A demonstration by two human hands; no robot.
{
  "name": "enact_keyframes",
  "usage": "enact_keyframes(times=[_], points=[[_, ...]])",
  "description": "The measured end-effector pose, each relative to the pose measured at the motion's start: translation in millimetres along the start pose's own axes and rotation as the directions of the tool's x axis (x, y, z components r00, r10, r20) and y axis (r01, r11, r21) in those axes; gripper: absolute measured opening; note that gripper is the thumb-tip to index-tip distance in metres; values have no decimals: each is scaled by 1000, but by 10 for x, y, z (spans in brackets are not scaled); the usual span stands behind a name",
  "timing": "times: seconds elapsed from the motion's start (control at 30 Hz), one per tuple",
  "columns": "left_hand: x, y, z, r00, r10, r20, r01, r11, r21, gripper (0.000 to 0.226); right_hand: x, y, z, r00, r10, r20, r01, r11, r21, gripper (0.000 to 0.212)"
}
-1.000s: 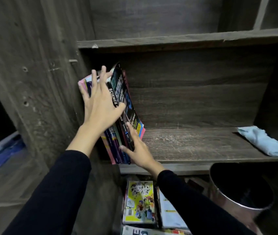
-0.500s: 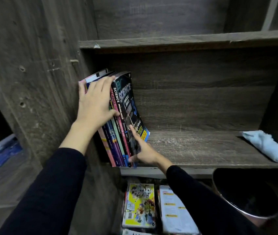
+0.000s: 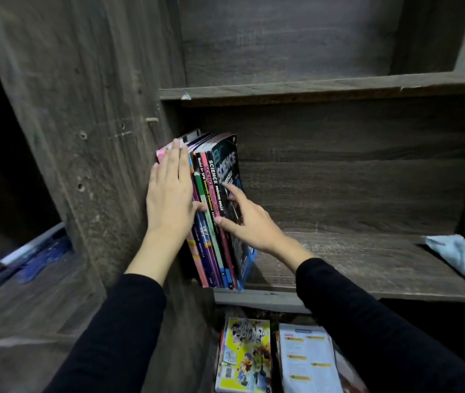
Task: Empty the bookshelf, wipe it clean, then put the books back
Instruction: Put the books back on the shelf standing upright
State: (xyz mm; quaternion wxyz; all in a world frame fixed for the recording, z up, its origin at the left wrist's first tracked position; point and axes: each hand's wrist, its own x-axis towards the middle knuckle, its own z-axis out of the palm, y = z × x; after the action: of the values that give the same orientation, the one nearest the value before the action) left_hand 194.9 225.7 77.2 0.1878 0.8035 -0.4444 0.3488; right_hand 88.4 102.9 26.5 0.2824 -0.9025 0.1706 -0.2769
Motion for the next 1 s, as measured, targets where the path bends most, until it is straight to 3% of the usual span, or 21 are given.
enact_keyframes(times=[0.27,0.6,0.73,0.83,0.9,1.0], points=[[-28,-48,65,999,34,-38,-35,999,-35,81,140,-142,33,995,26,-94,-39,990,-139,66],[-26,-30,30,999,41,28,-39,998,-52,51,137,-228,39,995,78,-69,-82,996,-48,67],[-192,26,2,999,-18,-28,7,941,-339,33,102,-174,57,994,83,-68,-80,996,43,66],[-432,174,-52,977,-213,-9,155,741,-654,28,81,-179,32,995,71,-66,-68,997,47,66],[-489,280,-81,954,-300,22,219,643,-734,30,75,-178,42,996,68,-65,-66,997,38,66],[-475,349,-124,936,-350,-20,226,646,-729,18,22,-157,67,995,78,-64,-76,996,38,69]])
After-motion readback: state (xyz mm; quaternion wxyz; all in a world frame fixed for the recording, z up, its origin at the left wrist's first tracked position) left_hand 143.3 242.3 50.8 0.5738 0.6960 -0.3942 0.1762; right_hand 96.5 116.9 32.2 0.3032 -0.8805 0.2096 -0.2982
